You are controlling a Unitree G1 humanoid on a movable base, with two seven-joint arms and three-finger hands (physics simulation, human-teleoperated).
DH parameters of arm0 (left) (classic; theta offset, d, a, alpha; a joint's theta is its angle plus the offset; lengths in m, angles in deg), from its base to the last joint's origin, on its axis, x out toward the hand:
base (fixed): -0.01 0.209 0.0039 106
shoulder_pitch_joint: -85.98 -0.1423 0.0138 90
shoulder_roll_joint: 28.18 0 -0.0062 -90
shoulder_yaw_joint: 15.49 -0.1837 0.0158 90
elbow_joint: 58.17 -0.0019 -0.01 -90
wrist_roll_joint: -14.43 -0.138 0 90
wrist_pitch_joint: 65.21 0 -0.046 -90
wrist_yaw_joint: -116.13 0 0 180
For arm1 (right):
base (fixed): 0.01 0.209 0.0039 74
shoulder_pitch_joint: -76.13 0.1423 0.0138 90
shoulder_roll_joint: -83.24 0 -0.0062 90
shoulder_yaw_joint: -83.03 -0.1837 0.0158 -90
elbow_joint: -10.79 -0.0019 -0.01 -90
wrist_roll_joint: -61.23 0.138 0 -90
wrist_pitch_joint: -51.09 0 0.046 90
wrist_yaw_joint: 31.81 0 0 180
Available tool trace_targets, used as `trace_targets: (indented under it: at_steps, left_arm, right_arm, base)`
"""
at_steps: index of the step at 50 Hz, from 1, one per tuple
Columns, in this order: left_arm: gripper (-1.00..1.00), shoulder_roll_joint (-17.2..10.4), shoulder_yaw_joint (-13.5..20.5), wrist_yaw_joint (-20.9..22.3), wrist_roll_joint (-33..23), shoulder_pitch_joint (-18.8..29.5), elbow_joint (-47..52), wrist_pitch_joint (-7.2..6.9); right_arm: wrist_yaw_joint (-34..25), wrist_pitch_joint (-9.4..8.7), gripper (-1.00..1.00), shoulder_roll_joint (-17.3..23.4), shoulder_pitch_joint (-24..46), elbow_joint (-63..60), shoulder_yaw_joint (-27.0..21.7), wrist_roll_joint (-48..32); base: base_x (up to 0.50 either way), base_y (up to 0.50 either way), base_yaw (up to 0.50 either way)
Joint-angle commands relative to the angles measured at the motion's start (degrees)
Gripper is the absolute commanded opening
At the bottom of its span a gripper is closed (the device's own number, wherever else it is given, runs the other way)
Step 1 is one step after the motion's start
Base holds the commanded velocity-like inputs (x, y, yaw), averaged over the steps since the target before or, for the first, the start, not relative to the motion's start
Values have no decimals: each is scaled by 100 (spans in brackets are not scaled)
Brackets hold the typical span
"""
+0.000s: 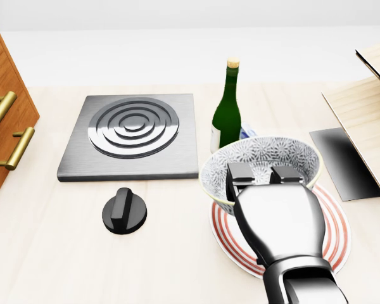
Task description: Pick up the akita bowl and put it on the plate.
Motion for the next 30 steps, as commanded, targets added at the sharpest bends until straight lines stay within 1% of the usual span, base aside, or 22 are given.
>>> trace_targets:
  at_steps: [1, 14, 25, 30]
  left_arm:
    - [100, 0, -1, -5, 5, 0, 0, 0]
    - [100, 0, 0, -10, 5, 0, 0, 0]
    - [100, 1, -1, -9, 3, 1, -2, 0]
    - [100, 0, 0, -10, 8, 1, -2, 0]
  right_arm:
    - [0, 0, -100, 69, -16, -53, -139, 129]
    - [0, 0, -100, 112, -62, -174, -242, 150]
    - [0, 0, -100, 222, -75, -290, -503, 247]
    - [0, 0, -100, 229, -79, -149, -578, 422]
  base:
    - [0, 0, 0]
    - [0, 0, 0]
    - [0, 0, 0]
    - [0, 0, 0]
